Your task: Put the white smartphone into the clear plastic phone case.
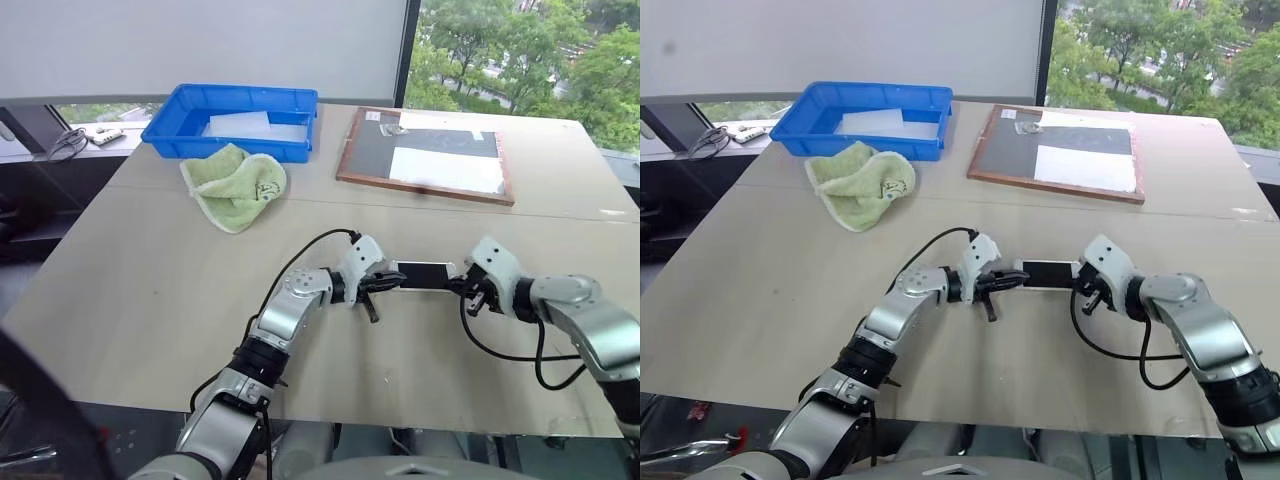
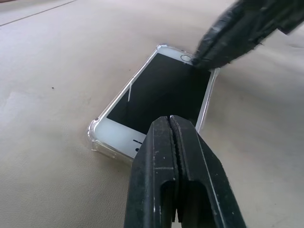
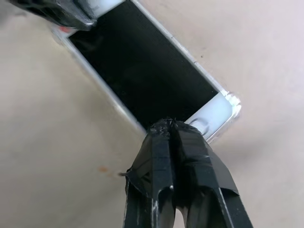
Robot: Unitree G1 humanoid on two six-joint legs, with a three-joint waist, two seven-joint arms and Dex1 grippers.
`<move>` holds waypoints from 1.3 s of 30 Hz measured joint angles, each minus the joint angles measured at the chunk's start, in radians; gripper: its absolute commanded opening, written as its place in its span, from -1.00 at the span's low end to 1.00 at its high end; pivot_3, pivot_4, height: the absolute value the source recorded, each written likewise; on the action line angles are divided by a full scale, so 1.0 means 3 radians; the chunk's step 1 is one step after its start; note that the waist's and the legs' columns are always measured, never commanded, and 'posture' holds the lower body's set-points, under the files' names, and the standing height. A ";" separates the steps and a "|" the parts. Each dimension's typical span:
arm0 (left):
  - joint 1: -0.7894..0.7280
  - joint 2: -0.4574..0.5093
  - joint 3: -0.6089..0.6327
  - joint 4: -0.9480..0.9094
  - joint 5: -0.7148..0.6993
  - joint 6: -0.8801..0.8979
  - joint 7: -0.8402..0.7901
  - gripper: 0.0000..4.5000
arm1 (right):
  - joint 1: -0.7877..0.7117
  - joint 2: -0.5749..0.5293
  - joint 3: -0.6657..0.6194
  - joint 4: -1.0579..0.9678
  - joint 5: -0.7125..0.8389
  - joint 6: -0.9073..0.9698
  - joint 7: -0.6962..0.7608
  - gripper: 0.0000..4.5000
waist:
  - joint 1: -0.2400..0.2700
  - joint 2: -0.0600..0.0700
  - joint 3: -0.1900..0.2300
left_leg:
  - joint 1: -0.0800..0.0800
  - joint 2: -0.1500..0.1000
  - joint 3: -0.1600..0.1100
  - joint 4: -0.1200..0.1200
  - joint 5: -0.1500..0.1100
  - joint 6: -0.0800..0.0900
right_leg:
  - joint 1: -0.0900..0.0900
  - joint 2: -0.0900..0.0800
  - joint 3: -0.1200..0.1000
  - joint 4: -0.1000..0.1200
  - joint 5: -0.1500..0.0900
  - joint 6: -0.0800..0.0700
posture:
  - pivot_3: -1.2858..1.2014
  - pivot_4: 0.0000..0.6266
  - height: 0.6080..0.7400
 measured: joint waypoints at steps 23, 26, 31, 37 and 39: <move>0.0314 0.0228 0.0903 -0.1205 -0.1155 0.0637 0.0148 0.98 | 0.0294 0.0603 -0.0927 0.0005 0.0472 -0.1429 -0.0291 1.00 | -0.0110 0.0086 0.0144 | -0.0062 -0.0001 0.0024 0.0028 0.0011 0.0015 | -0.0073 0.0015 0.0035 0.0041 0.0020 0.0003 | 0.03 -0.52 1.00; 0.0551 0.0498 0.1023 -0.1396 -0.1256 0.0799 0.0110 0.98 | 0.0504 0.0389 -0.1198 -0.0113 0.0590 -0.1389 -0.0180 1.00 | -0.0106 0.0087 0.0149 | -0.0061 0.0001 0.0023 0.0029 0.0011 0.0015 | -0.0073 0.0017 0.0034 0.0043 0.0019 0.0003 | 0.03 -0.52 1.00; 0.0864 0.0909 0.1123 -0.1753 -0.1401 0.0947 0.0015 0.98 | 0.1146 0.0211 -0.1486 -0.0444 0.0763 -0.1328 -0.0020 1.00 | -0.0075 0.0088 0.0151 | -0.0059 0.0003 0.0025 0.0032 0.0011 0.0016 | -0.0073 0.0015 0.0036 0.0050 0.0013 0.0001 | 0.03 -0.52 1.00; 0.1161 0.1201 0.1151 -0.1997 -0.1512 0.0997 -0.0155 0.98 | 0.1379 0.0190 -0.1721 -0.0524 0.0806 -0.1288 -0.0066 1.00 | -0.0087 0.0088 0.0152 | -0.0053 0.0008 0.0038 0.0038 0.0011 0.0016 | -0.0073 0.0015 0.0046 0.0053 0.0010 -0.0007 | 0.03 -0.52 1.00; 0.1257 0.1310 0.1155 -0.1999 -0.1509 0.0957 -0.0231 0.98 | 0.1382 0.0190 -0.1739 -0.0529 0.0801 -0.1288 -0.0103 1.00 | -0.0085 0.0089 0.0153 | -0.0053 0.0010 0.0037 0.0039 0.0011 0.0016 | -0.0074 0.0016 0.0045 0.0054 0.0010 -0.0008 | 0.03 -0.52 1.00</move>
